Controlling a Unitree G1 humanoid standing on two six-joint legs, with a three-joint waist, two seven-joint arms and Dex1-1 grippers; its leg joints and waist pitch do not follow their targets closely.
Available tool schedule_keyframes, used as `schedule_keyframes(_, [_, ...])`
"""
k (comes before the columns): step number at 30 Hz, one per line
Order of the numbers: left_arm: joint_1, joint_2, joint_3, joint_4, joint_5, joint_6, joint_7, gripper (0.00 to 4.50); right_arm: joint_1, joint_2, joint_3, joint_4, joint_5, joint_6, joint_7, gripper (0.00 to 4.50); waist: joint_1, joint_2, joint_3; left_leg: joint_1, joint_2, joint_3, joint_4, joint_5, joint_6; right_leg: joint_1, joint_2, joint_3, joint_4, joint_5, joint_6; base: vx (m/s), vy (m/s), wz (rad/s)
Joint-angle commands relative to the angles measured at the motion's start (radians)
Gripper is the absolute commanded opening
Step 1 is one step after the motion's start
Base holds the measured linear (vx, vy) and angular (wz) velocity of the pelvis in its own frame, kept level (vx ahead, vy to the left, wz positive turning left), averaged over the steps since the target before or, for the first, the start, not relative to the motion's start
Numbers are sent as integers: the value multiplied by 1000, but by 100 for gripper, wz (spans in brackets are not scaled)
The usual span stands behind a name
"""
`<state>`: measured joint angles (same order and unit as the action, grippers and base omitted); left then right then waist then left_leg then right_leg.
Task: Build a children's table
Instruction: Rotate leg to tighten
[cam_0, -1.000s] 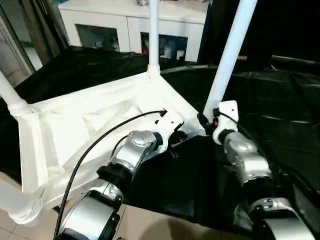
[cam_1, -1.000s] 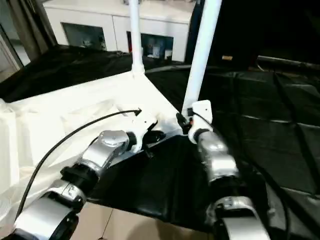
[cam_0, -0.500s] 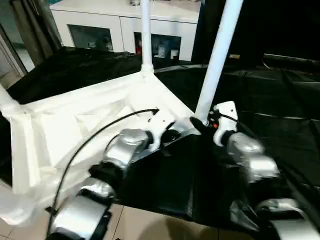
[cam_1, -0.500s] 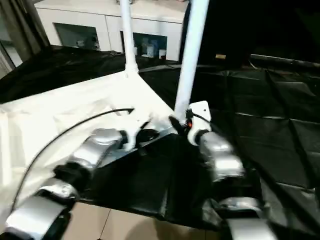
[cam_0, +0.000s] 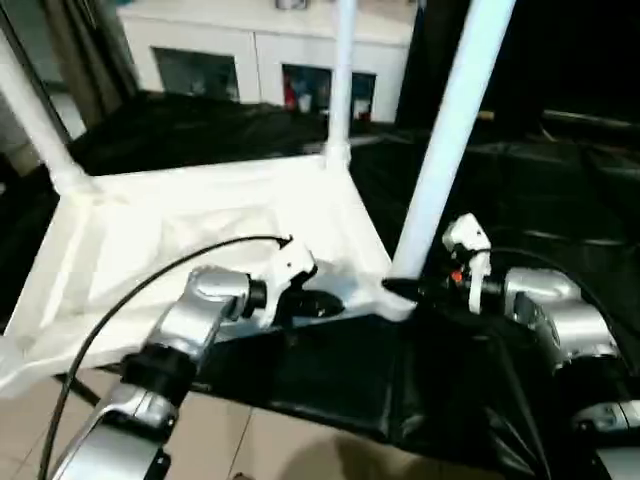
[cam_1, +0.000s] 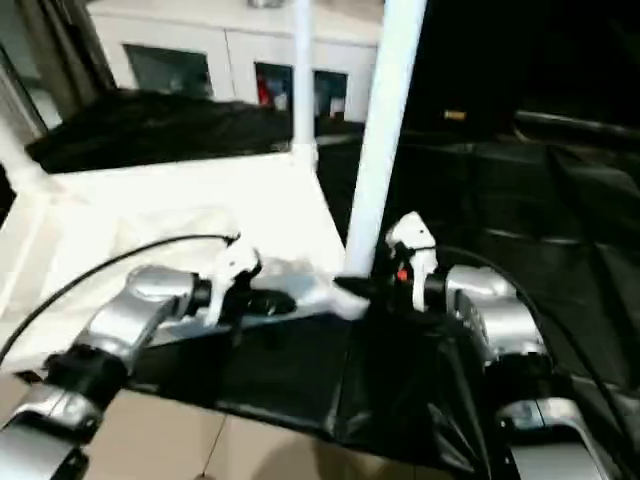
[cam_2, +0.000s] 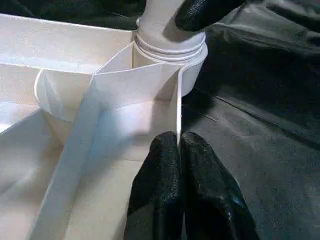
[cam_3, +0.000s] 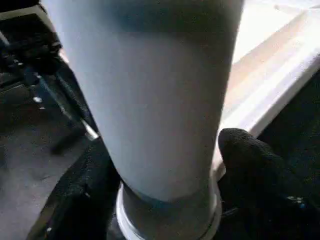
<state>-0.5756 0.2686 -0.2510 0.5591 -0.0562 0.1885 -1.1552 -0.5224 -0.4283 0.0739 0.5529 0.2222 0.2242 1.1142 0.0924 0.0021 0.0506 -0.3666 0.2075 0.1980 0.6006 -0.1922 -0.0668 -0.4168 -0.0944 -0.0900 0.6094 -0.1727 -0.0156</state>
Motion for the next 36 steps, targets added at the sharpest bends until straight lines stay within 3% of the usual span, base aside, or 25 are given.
schedule_keyframes(1, [6, -16, 1, -49, -72, -7, -51, 0, 2, -17, 4, -22, 8, 17, 19, 285, 0, -21, -66, 7, 28, -9, -66, -150, 73, 60, -55, 48, -71, -246, -209, 0, 0, 0])
schedule_keyframes(9, [11, -11, 10, -70, -71, 16, -53, 0, 22, -22, 23, -35, 3, 34, 56, 219, 0, -20, -69, 7, 27, -9, -63, -116, 81, 60, -53, 49, -67, -207, -213, 0, 0, 0])
schedule_keyframes(12, [-29, -48, 37, 8, -28, -10, 79, 0, 7, 10, -8, 44, -45, -18, -111, 209, -3, -22, -66, 6, 25, -8, -64, -126, 75, 58, -53, 49, -71, -228, -208, 0, 0, 0])
schedule_keyframes(15, [-82, -84, 55, 102, 24, -34, 235, 0, -24, 51, -53, 134, -84, -37, -337, 199, -9, -21, -66, 11, 19, -10, -66, -152, 36, 57, -54, 47, -82, -310, -180, 0, 0, 0])
schedule_keyframes(17, [-110, -105, 65, 149, 44, -40, 316, 0, -34, 77, -81, 161, -91, -30, -449, 198, -10, -23, -68, 12, 18, -11, -66, -142, 30, 58, -53, 48, -82, -293, -170, 0, 0, 0])
schedule_keyframes(18, [-125, -118, 71, 168, 50, -36, 361, 0, -33, 96, -98, 161, -84, -20, -491, 198, -10, -26, -70, 6, 17, -11, -64, -132, 34, 63, -53, 48, -77, -277, -171, 0, 0, 0])
schedule_keyframes(20, [-162, -157, 82, 214, 64, -20, 468, 0, -29, 155, -133, 159, -84, -4, -638, 195, -11, -19, -70, 7, 15, -9, -63, -113, 44, 58, -50, 50, -77, -237, -173, 0, 0, 0])
schedule_keyframes(23, [-198, -193, 86, 266, 80, -21, 565, 0, -28, 210, -143, 162, -95, -16, -748, 194, -8, -17, -73, 5, 16, -11, -63, -96, 48, 63, -50, 49, -70, -189, -187, 0, 0, 0])
schedule_keyframes(25, [-222, -229, 69, 307, 95, -55, 597, 0, -41, 275, -163, 175, -83, -25, -860, 194, -8, -13, -72, 8, 15, -10, -64, -105, 53, 59, -49, 49, -74, -183, -192, 0, 0, 0])
schedule_keyframes(29, [-216, -248, 52, 306, 91, -66, 559, 0, -36, 305, -113, 148, -96, -49, -803, 194, -9, -12, -72, 10, 19, -11, -67, -131, 50, 63, -51, 48, -73, -177, -198, 0, 0, 0])
schedule_keyframes(31, [-215, -246, 47, 310, 88, -73, 551, 0, -33, 310, -113, 134, -91, -58, -786, 194, -9, -15, -72, 8, 17, -11, -66, -130, 56, 65, -52, 49, -72, -162, -203, 0, 0, 0])
schedule_keyframes(33, [-211, -237, 42, 318, 83, -84, 534, 0, -37, 296, -120, 123, -74, -81, -747, 249, -9, -19, -71, 8, 18, -10, -67, -132, 61, 65, -53, 49, -73, -171, -201, 0, 0, 0])
schedule_keyframes(36, [-209, -233, 42, 320, 82, -87, 520, 0, -43, 283, -124, 125, -68, -82, -725, 272, -8, -17, -70, 6, 19, -11, -67, -133, 71, 66, -54, 49, -72, -174, -203, 0, 0, 0])
